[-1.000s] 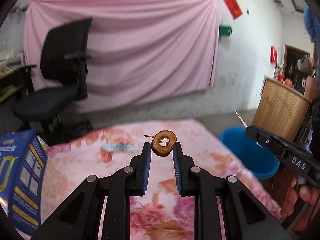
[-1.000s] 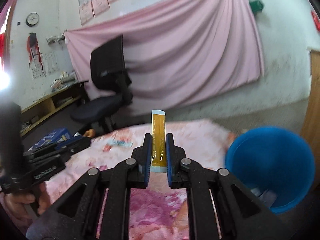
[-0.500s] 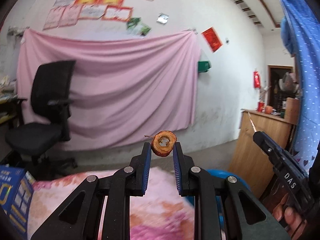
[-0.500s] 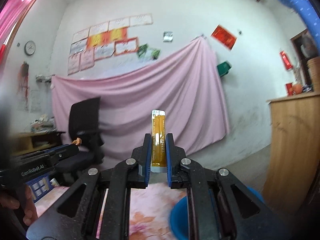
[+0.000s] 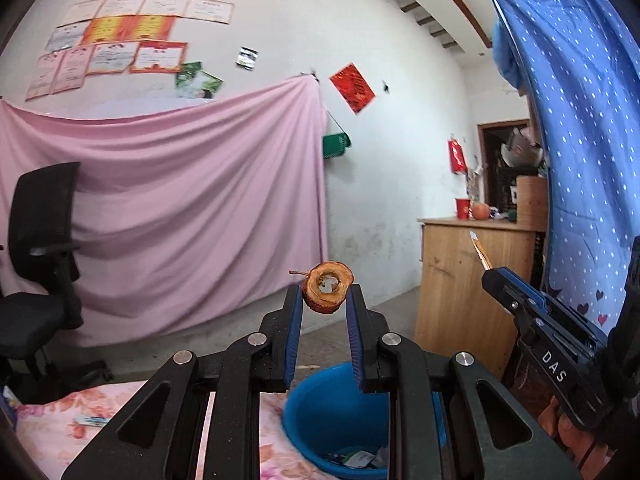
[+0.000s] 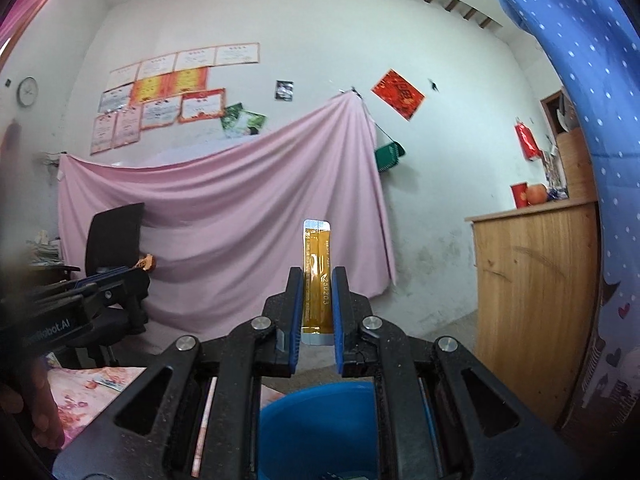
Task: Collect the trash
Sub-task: 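Lift the ring and yellow strip and carry both over the bucket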
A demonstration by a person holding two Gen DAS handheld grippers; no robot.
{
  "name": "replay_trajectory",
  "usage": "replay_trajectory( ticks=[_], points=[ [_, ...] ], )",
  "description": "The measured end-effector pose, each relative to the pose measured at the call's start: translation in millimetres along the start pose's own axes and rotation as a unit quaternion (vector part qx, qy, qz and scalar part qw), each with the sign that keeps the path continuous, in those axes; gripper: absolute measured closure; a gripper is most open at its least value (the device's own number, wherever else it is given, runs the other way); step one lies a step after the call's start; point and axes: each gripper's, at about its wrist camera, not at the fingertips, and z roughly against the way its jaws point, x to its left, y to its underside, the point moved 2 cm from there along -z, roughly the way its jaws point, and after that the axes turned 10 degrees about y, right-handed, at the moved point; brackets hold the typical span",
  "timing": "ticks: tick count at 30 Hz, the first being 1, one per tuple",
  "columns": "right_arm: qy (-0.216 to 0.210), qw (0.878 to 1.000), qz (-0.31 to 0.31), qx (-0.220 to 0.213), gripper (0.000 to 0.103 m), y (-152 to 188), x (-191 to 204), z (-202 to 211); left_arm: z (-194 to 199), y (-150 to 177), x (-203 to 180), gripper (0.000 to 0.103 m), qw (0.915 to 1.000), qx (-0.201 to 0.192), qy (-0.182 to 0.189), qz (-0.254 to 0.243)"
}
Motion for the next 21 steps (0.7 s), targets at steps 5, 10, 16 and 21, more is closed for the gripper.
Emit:
replay_trajectory(
  ticks=[5,10,16,21],
  points=[
    [0.016,1.000,0.002,0.023,0.061,12.0,-17.1,-9.3,-29.1,12.5,-10.0,0.085,0.9993,0.032,0.017,0.010],
    [0.015,0.996,-0.007,0.087,0.061,33.7,-28.1,-29.5,-60.7,32.0,-10.3,0.085,0.9936,0.099,0.042,0.034],
    [0.011,0.985,-0.004,0.174,0.061,59.8,-33.9,-55.4,-93.5,52.3,-0.6,0.085,0.9779,0.177,0.059,0.094],
    [0.008,0.973,-0.004,0.232,0.061,81.4,-37.7,-69.1,-114.1,62.6,2.0,0.085,0.9663,0.222,0.057,0.116]
  ],
)
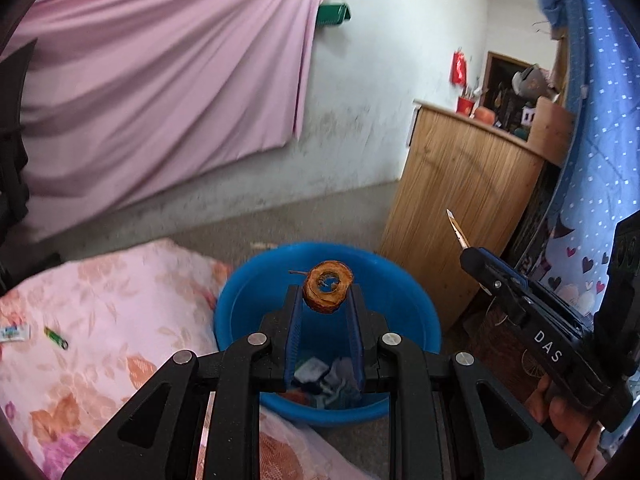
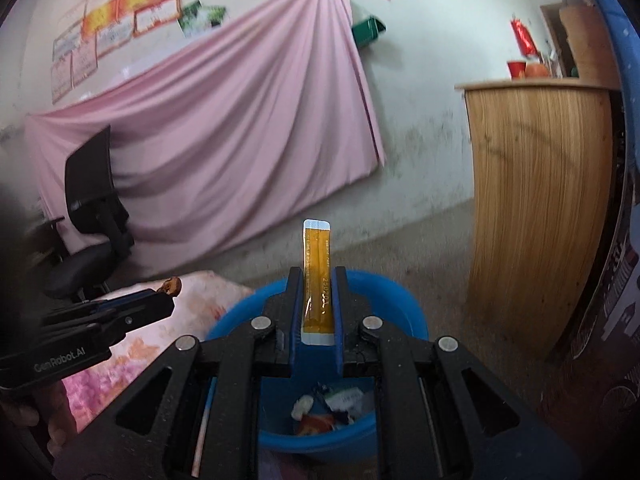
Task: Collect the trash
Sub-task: 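Lift the ring and yellow strip and carry both over the bucket, then open both tools over the bucket, dropping ring and strip inside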
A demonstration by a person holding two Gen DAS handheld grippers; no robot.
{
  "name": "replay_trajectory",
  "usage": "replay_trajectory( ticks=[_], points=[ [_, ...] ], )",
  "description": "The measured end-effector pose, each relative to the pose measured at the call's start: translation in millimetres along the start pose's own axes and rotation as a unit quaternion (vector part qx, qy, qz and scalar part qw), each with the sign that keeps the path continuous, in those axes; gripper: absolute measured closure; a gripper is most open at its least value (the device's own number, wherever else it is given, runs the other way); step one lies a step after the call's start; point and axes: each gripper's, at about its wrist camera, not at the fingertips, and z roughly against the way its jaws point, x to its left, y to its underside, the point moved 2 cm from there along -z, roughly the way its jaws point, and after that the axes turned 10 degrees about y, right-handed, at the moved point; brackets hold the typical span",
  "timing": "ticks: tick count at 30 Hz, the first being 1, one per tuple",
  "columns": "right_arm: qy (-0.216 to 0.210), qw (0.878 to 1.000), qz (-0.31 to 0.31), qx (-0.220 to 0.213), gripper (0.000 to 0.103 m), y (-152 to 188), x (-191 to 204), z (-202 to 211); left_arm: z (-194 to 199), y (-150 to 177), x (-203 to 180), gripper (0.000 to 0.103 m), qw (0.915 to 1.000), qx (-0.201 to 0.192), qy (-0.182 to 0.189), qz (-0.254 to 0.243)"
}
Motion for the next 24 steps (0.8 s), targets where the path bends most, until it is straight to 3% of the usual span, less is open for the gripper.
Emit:
replay_trajectory(
  ticks=[9,24],
  points=[
    [0.001,0.996,0.020,0.082,0.061,23.4,1.3,-31.3,-22.6,6.2,10.6,0.085,0.9979,0.059,-0.008,0.026],
    [-0.006,0.990,0.018,0.140,0.060,37.3,1.7,-51.9,-31.9,9.5,24.7,0.080,0.9944,0.091,0.002,0.054]
  ],
)
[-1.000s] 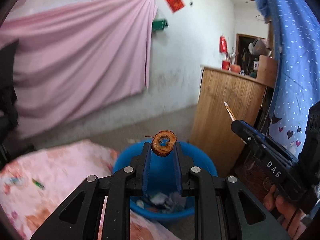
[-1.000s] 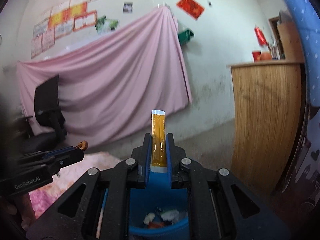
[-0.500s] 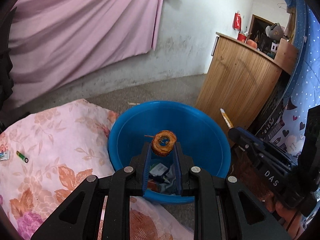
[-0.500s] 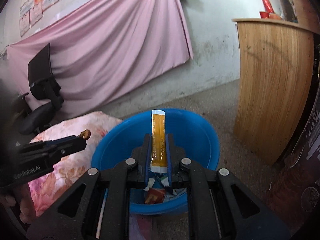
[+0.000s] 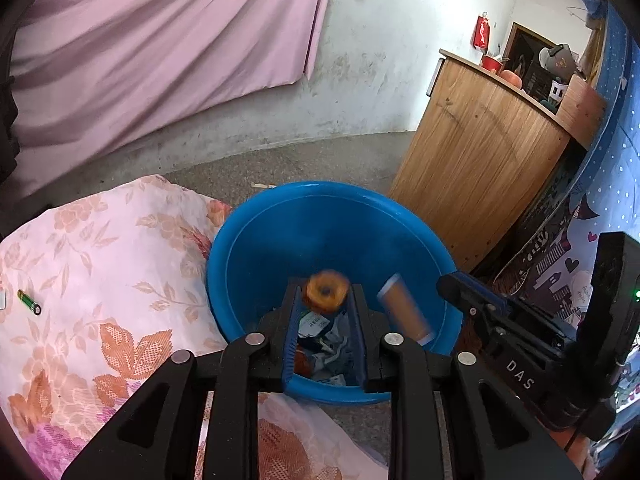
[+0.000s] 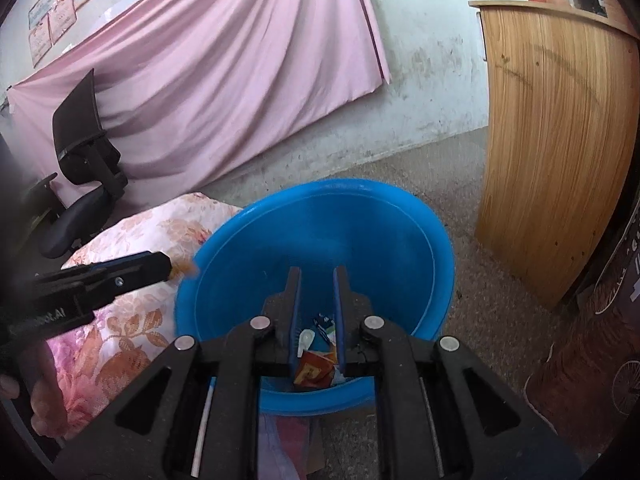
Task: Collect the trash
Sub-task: 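Open both tools over the bucket, dropping ring and strip inside, then move both tools back over the bed toward the sachet and battery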
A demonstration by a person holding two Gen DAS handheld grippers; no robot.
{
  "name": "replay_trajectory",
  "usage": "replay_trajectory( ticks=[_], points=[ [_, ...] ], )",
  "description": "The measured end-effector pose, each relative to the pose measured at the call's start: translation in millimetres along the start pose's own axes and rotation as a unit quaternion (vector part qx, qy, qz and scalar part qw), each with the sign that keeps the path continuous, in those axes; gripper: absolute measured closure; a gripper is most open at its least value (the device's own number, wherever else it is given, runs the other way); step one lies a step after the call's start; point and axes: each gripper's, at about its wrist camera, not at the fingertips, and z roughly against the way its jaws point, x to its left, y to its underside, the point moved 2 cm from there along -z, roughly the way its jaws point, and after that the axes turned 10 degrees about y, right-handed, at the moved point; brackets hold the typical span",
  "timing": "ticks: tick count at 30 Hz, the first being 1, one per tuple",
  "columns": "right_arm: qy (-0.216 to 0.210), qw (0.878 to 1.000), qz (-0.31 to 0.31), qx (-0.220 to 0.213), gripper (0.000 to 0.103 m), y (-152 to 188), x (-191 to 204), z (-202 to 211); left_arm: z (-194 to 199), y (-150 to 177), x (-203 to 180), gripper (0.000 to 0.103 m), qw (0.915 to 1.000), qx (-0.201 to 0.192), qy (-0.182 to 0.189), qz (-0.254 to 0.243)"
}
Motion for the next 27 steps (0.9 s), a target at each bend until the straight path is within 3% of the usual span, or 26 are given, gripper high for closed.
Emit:
replay_trajectory(
  ticks=[3,8,10,14,15,16,18,27],
  points=[
    [0.000,1.000,-0.002,0.005,0.057,0.3,0.3,-2.0,2.2,-0.7,3.3,0.071,1.0000,-0.001,-0.001,0.006],
    [0.001,1.000,-0.004,0.003,0.038,-0.6,0.6,-0.5,8.6,1.0,9.2,0.067,0.9999,-0.002,-0.013,0.008],
    [0.001,1.000,-0.005,0.002,0.031,-1.1,0.6,0.5,12.3,2.1,10.9,0.055,0.9998,-0.007,-0.018,0.010],
    [0.005,1.000,-0.020,-0.007,0.004,-4.3,-1.4,5.9,26.0,4.6,13.5,0.037,0.9993,-0.030,-0.010,0.019],
    [0.004,1.000,-0.023,-0.012,0.000,-5.4,-0.9,8.6,31.8,5.5,13.6,0.027,0.9989,-0.041,-0.014,0.020],
    [0.003,1.000,-0.027,-0.016,0.000,-6.6,-1.4,11.1,36.5,5.9,13.5,0.015,0.9984,-0.050,-0.017,0.020],
    [-0.005,0.999,-0.035,-0.030,0.000,-9.5,-1.0,18.8,50.3,8.6,13.1,0.005,0.9963,-0.077,-0.031,0.021],
    [-0.016,0.996,-0.035,-0.077,0.000,-17.5,9.1,47.6,96.1,24.3,6.2,0.002,0.9845,-0.156,-0.078,-0.021]
  ],
)
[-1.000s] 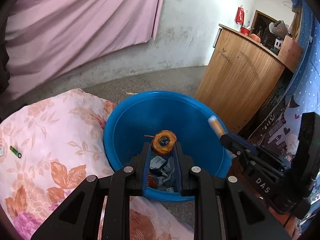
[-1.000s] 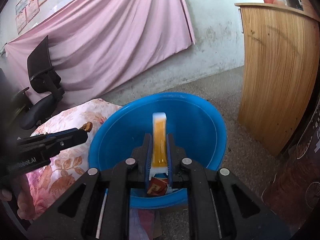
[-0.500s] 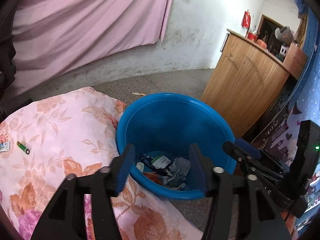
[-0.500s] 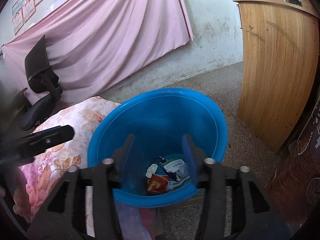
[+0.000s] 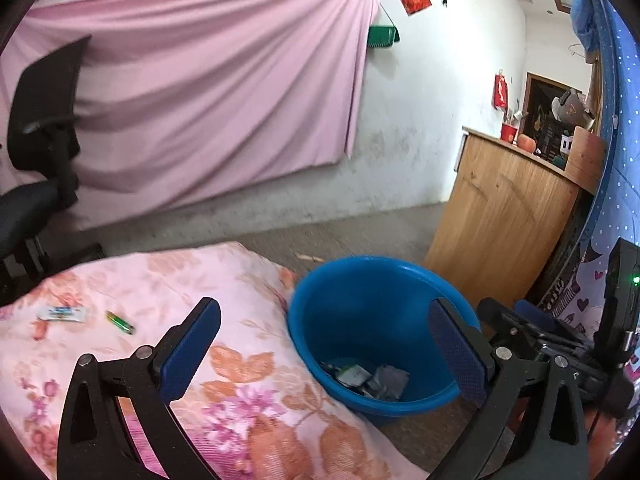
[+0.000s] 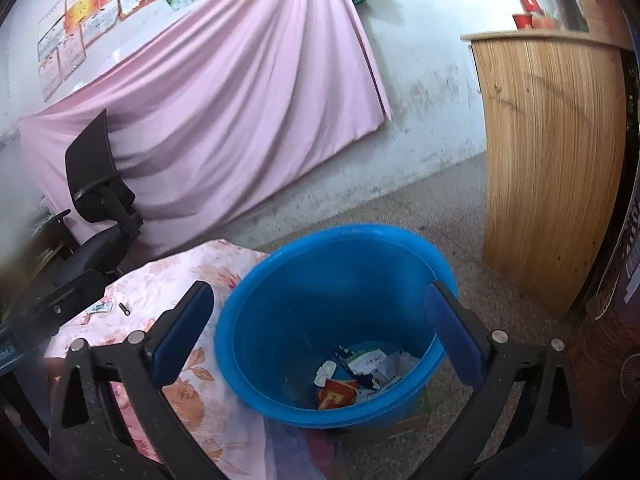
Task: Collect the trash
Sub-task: 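Move both tools back over the bed toward the sachet and battery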
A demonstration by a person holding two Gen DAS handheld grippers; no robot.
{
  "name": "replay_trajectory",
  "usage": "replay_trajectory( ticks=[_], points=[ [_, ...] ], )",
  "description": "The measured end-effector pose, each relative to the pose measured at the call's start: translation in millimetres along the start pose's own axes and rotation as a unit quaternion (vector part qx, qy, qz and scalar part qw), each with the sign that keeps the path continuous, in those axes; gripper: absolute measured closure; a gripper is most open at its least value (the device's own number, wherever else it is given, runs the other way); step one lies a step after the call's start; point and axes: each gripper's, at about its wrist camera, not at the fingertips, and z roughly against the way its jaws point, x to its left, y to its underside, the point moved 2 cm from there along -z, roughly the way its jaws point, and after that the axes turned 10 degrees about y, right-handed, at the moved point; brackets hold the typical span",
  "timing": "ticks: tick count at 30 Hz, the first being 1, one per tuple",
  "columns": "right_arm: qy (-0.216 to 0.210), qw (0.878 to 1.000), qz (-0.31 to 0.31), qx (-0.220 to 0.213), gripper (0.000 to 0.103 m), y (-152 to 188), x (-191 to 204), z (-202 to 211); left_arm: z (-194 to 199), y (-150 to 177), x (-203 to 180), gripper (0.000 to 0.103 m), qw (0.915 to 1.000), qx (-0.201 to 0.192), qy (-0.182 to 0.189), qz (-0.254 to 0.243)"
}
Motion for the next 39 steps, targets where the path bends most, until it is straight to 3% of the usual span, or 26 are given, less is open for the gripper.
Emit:
replay_trajectory(
  ticks=[10,25,33,39],
  points=[
    [-0.001,0.998,0.026,-0.059,0.000,-12.9,22.8,31.1,31.2,-3.3,17.0,0.002,0.9988,-0.032,-0.034,0.017],
    [-0.021,0.987,0.069,-0.142,0.000,-19.2,89.1,102.7,143.3,-10.4,42.4,0.002,0.9894,-0.115,-0.089,0.006],
    [-0.060,0.966,0.092,-0.233,0.000,-19.7,145.0,143.2,204.6,-3.1,75.3,0.002,0.9764,-0.177,-0.124,0.002],
    [-0.081,0.944,0.128,-0.292,0.000,-13.3,189.0,158.3,240.8,2.0,98.6,0.002,0.9624,-0.224,-0.150,-0.034]
  ],
)
